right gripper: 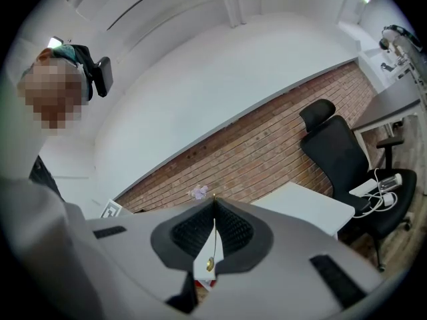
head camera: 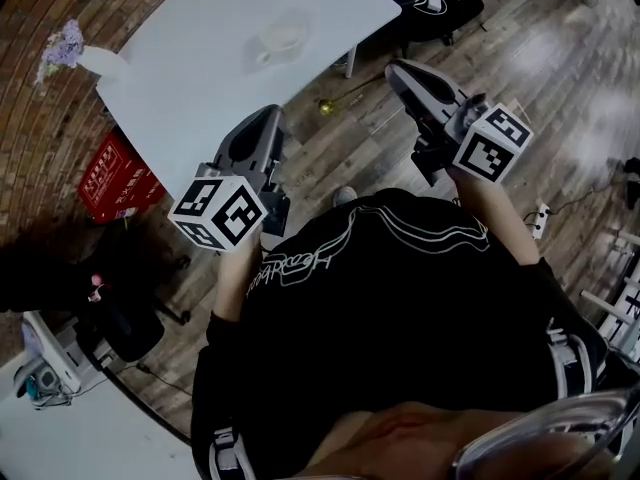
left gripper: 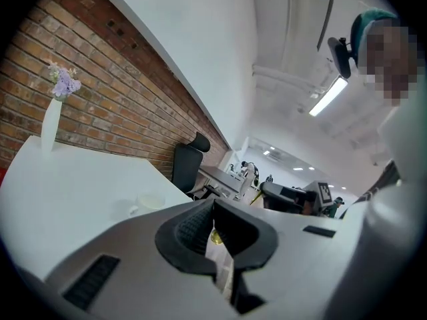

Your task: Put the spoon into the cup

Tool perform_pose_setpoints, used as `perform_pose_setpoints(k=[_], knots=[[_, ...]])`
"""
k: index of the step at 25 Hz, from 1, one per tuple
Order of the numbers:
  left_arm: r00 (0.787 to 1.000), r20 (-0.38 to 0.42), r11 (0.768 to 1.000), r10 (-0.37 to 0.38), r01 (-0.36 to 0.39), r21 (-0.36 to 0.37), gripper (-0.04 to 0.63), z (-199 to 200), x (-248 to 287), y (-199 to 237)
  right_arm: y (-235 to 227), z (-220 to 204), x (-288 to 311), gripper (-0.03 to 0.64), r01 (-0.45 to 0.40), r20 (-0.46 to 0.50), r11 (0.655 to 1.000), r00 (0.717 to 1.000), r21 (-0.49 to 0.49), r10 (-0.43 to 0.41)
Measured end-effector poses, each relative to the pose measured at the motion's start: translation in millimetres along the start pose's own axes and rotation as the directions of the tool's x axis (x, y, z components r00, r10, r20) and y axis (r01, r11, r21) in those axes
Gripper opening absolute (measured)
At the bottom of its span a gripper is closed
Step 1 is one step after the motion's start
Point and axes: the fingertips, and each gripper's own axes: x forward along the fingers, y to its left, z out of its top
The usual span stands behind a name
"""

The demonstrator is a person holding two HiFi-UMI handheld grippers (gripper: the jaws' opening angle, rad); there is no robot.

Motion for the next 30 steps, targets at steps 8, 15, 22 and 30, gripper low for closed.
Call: perform_pose_setpoints(k=[8, 15, 22, 30], knots=[[1.0, -0.028, 1.0, 0.009, -0.009, -0.013, 0.006, 7, 29, 28, -31, 0, 30, -0.002, 0.003, -0.014, 1.0, 1.0, 0.029, -0.002], [0.998, -0.045, 0.999, 0.046, -0.047, -0.021, 0.006, 25, 64, 62, -68, 11, 75, -0.001, -0.028, -0.031, 0.998, 0.999, 0.053, 0.03], [0.994, -0.063, 0.994, 0.089, -0.092, -0.057, 0.006, 41, 97, 102, -105, 16, 127, -0.002, -0.057, -0.063, 0.994, 0.996, 0.089, 0.063], [0.99, -0.076, 0.986, 0.12, -0.128, -0.103, 0.006, 52, 124, 163, -142, 12, 190, -0.002, -0.062, -0.104, 0.993, 0.992, 0.102, 0.072]])
